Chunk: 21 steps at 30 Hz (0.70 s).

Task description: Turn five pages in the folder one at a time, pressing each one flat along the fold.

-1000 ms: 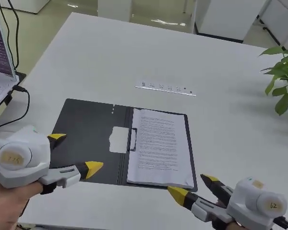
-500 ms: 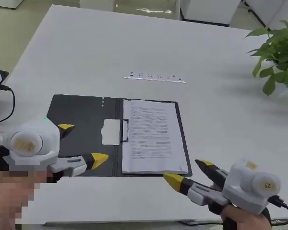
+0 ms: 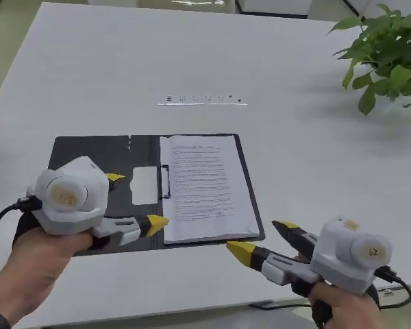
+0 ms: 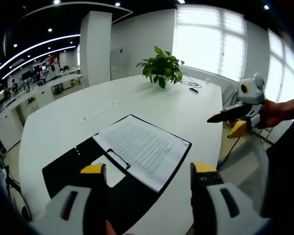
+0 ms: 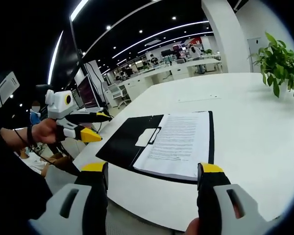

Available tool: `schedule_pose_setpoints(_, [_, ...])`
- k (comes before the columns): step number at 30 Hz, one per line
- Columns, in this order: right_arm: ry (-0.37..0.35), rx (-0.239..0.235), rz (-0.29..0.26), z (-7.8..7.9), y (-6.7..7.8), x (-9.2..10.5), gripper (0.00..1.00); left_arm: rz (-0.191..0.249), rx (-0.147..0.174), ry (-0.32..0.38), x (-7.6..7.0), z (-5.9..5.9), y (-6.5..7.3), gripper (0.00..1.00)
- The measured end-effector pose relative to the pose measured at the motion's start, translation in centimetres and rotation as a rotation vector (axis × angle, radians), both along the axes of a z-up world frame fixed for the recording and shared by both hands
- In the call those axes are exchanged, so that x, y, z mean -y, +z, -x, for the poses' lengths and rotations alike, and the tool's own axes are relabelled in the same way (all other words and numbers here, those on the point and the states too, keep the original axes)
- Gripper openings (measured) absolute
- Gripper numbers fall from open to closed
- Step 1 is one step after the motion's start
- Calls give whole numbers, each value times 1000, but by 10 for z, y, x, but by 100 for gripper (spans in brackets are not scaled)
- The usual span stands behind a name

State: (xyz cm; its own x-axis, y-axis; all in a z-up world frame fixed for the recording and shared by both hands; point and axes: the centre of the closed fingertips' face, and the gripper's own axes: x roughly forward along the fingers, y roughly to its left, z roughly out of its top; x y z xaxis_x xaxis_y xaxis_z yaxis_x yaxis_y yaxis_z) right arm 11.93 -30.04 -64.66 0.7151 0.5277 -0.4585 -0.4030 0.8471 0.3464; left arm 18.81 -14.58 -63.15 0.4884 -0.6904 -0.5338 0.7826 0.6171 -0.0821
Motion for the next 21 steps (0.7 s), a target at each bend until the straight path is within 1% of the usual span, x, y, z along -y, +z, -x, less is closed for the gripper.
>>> schedule_pose_setpoints(2, [-9,-15,-16,1,-2,3,76,-2,5,-16,11,-3,1,69])
schedule_pose_setpoints(3, [-11,-15,-12,1,-2,5,75,1,6,-23,15,-4,2,69])
schedule_pose_setpoints(4, [-12,-15,-3,2,-2,6,75,10,8,-37,23,-6,4,69])
schedule_pose_setpoints(5, [-12,-17,-2,3,-2,7,75,13,9,-42,26,-9,4,69])
schedule_pose_setpoints(6, [-14,-18,-1,4,-2,9,75,15,11,-52,33,-11,4,69])
schedule_pose_setpoints(12, [-24,-25,-1,6,-2,16,74,14,19,-113,63,-14,3,68])
schedule_pose_setpoints(13, [-26,-25,-2,6,-2,17,74,10,21,-127,68,-16,2,68])
schedule_pose_setpoints(15, [-22,-33,0,7,-3,18,73,8,22,-145,75,-17,0,68])
schedule_pose_setpoints(18, [-19,-40,7,8,-5,20,72,-7,20,-178,88,-19,-5,68])
schedule_pose_setpoints(21, [-31,-36,-4,6,-4,23,72,-18,16,-201,98,-22,-10,68])
